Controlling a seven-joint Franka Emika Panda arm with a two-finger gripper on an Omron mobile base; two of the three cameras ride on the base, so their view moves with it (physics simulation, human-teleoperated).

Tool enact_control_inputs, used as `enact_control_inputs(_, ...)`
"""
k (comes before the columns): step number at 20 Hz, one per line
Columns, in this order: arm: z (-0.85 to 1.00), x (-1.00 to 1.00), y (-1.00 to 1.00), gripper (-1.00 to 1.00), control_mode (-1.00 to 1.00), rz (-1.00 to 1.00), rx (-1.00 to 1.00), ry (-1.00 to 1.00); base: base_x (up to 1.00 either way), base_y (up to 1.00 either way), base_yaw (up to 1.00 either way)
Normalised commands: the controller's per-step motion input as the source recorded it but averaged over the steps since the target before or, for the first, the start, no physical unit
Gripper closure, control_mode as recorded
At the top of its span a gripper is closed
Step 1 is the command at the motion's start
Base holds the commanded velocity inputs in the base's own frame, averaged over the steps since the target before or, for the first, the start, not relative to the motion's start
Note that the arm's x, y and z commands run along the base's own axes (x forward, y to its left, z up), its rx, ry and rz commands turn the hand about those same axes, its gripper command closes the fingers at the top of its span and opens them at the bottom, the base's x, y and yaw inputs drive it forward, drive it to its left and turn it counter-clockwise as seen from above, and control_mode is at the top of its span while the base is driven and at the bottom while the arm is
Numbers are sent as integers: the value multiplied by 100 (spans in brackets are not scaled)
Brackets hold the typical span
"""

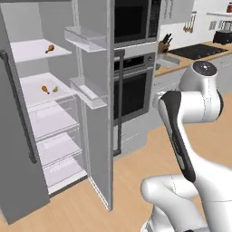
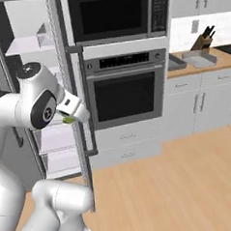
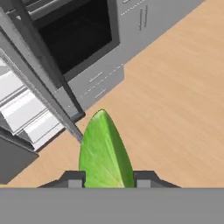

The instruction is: Place one lemon wedge and one chicken drumstick in each tupperware on the nearby counter, to pack two identical lunches.

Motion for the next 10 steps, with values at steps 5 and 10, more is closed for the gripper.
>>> enact_control_inputs(5,0,0,0,100,100,0,0,0,72,-100,-21)
enact_control_inputs(10,0,0,0,100,100,0,0,0,100,-100,-2)
